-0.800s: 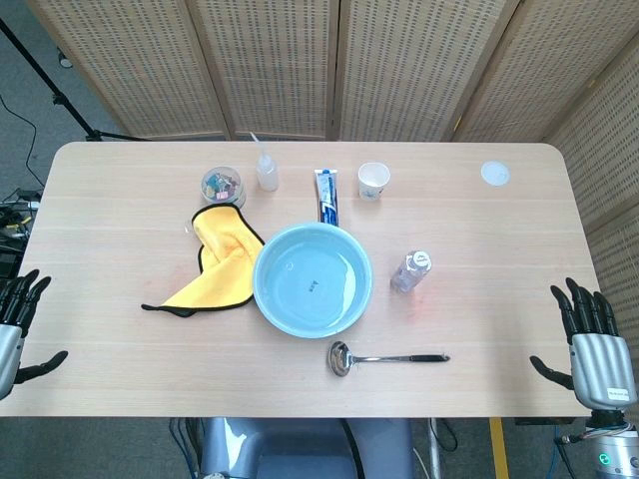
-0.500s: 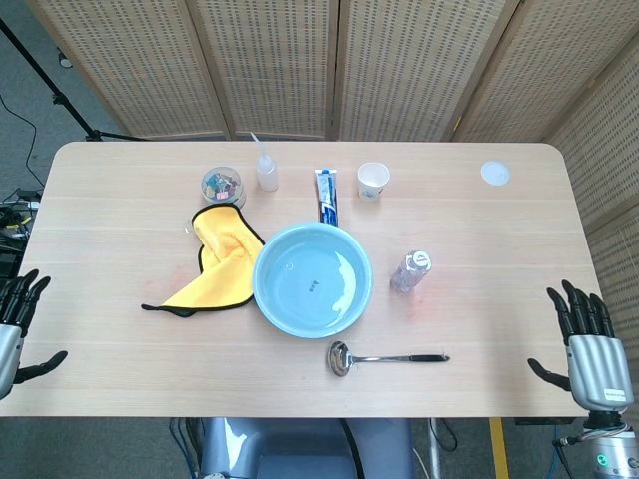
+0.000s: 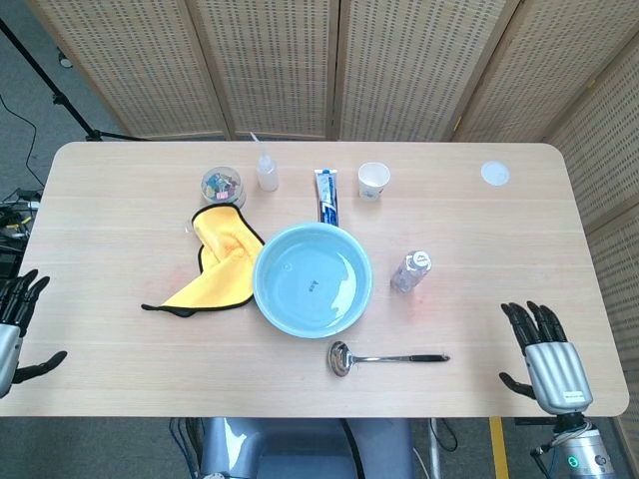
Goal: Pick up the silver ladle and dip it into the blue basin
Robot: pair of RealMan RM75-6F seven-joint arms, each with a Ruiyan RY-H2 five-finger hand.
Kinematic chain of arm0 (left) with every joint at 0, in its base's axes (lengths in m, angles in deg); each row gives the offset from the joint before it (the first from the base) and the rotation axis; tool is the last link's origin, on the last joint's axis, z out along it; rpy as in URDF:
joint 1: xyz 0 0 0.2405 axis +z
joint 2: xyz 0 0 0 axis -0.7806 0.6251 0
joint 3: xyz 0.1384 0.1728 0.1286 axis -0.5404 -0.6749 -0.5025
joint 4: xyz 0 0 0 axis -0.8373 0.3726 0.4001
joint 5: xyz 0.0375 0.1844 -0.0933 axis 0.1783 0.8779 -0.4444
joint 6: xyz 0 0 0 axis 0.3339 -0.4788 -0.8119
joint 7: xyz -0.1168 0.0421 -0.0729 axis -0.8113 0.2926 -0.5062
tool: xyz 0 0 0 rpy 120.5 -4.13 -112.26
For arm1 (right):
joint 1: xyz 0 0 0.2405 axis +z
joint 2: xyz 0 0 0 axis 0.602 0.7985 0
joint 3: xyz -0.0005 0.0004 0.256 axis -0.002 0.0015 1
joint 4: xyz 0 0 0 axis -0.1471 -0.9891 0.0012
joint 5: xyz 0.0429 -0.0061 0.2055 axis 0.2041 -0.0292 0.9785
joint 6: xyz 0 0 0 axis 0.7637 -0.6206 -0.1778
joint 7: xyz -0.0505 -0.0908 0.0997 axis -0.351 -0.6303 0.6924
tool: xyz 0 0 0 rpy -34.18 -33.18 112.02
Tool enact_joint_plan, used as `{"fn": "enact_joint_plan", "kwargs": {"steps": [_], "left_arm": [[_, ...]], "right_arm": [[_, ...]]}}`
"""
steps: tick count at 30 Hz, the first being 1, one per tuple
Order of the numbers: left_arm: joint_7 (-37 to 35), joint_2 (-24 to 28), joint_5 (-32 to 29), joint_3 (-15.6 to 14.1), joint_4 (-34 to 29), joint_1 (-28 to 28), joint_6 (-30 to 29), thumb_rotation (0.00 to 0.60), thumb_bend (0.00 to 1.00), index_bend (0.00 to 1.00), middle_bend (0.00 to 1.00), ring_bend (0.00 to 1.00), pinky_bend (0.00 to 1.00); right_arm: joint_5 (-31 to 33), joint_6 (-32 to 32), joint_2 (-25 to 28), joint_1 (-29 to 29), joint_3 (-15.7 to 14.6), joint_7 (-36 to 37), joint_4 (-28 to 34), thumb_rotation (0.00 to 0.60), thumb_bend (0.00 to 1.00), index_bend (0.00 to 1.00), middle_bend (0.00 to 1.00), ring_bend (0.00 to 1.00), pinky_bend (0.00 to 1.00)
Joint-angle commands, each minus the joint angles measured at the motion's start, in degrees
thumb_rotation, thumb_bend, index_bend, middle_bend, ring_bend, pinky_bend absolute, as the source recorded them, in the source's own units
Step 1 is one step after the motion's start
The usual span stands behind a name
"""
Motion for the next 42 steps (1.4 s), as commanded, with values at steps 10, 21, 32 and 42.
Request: {"fn": "enact_joint_plan", "kwargs": {"steps": [10, 21, 32, 42], "left_arm": [[0.88, -0.22, -1.4, 0.49, -0.19, -0.38, 1.06, 0.6, 0.0, 0.0, 0.0, 0.0, 0.0], [-0.08, 0.13, -1.81, 0.74, -0.12, -0.37, 1.07, 0.6, 0.0, 0.0, 0.0, 0.0, 0.0], [-1.08, 0.43, -2.38, 1.04, 0.06, -0.46, 1.31, 0.6, 0.0, 0.0, 0.0, 0.0, 0.0], [-2.23, 0.79, -2.61, 1.19, 0.19, -0.47, 1.38, 0.6, 0.0, 0.0, 0.0, 0.0, 0.0]], "right_arm": [[3.05, 11.51, -4.0, 7.15, 1.77, -1.73, -4.57, 0.6, 0.0, 0.11, 0.84, 0.76, 1.0], [12.56, 20.67, -9.42, 11.05, 2.96, -13.98, -1.08, 0.6, 0.0, 0.17, 0.84, 0.76, 1.0], [21.68, 23.67, -17.46, 14.33, 4.29, -24.67, -0.47, 0.6, 0.05, 0.32, 0.87, 0.78, 1.0], [26.34, 22.61, -20.35, 15.16, 3.87, -29.15, 0.96, 0.6, 0.25, 0.38, 0.87, 0.79, 1.0]]}}
